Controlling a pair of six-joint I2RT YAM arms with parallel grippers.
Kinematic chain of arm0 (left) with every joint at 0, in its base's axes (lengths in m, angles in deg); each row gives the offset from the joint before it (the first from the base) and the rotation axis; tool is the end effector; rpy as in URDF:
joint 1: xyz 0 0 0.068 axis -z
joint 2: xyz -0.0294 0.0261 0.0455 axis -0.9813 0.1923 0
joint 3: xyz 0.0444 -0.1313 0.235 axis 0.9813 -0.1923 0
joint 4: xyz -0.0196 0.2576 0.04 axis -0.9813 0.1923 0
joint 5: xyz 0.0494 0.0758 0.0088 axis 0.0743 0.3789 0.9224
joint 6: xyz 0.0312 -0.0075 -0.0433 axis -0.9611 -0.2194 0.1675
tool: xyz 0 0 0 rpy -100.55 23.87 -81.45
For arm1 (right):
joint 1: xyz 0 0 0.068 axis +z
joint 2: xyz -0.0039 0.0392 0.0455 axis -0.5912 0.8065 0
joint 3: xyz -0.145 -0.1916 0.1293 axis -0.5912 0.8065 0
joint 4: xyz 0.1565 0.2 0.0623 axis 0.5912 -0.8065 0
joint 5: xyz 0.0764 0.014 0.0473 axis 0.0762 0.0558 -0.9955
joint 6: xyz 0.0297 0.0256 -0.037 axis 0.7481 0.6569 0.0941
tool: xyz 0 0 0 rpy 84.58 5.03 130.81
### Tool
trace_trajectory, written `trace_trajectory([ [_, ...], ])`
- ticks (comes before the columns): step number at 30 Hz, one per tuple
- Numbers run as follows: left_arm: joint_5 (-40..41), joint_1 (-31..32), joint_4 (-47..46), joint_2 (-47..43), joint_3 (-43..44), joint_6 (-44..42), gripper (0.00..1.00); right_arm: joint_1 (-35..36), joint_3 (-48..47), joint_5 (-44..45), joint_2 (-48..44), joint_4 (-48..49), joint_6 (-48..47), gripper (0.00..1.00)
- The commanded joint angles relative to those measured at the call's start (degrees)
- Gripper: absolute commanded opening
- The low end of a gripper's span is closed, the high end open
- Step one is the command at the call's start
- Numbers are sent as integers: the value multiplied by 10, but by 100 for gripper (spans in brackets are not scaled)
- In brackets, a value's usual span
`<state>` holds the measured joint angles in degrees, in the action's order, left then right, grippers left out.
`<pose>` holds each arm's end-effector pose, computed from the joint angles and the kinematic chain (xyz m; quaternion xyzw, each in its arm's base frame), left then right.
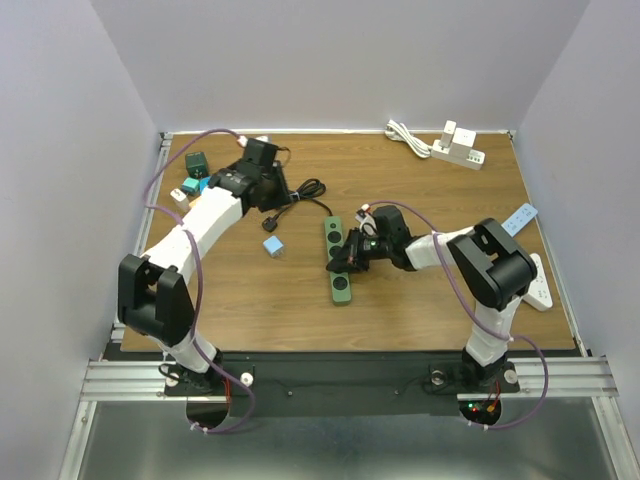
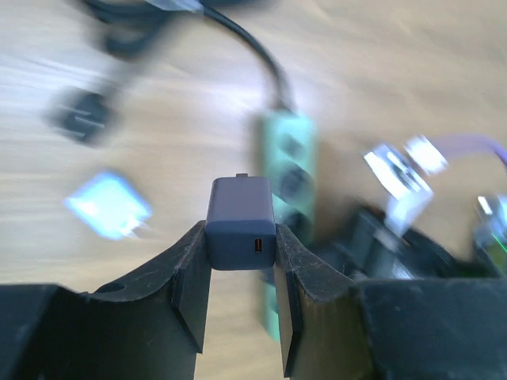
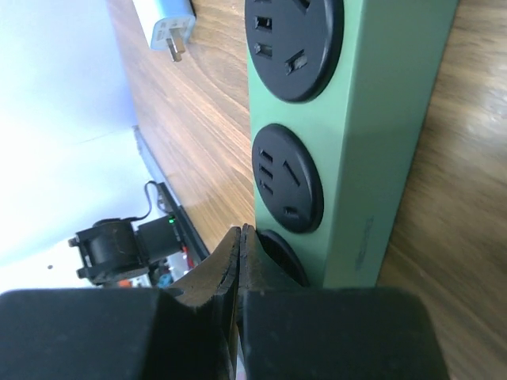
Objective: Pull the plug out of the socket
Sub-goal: Place the plug at the center of the board.
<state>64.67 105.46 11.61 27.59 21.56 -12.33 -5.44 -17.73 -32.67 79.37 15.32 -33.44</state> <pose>0.3199 -0.1596 0.3202 -0.0506 0.9062 -0.2052 0.3663 0.2919 0.1993 0.1111 0.0263 0.8708 0.4804 0.1007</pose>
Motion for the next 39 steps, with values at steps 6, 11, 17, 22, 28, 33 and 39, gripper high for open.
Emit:
trace_trajectory([
  [6,88,-159,5,10,-42,-76,0,-25,-2,153,-73,-280,-102,0],
  [11,90,-213,-8,51,-57,-89,0,-25,-59,167,-119,-345,-123,1],
  [17,89,-241,-24,111,-40,-108,0,-25,-111,172,-156,-392,-135,0],
  [22,73,-260,-50,141,-39,-117,0,-24,-133,181,-180,-414,-141,0],
  [28,65,-285,-54,169,-23,-119,11,-25,-138,179,-188,-424,-143,1],
  [33,81,-287,-61,131,-23,-105,80,-24,-144,182,-190,-430,-147,12],
  [39,89,-287,-52,74,-30,-93,99,-24,-147,185,-193,-431,-151,28],
])
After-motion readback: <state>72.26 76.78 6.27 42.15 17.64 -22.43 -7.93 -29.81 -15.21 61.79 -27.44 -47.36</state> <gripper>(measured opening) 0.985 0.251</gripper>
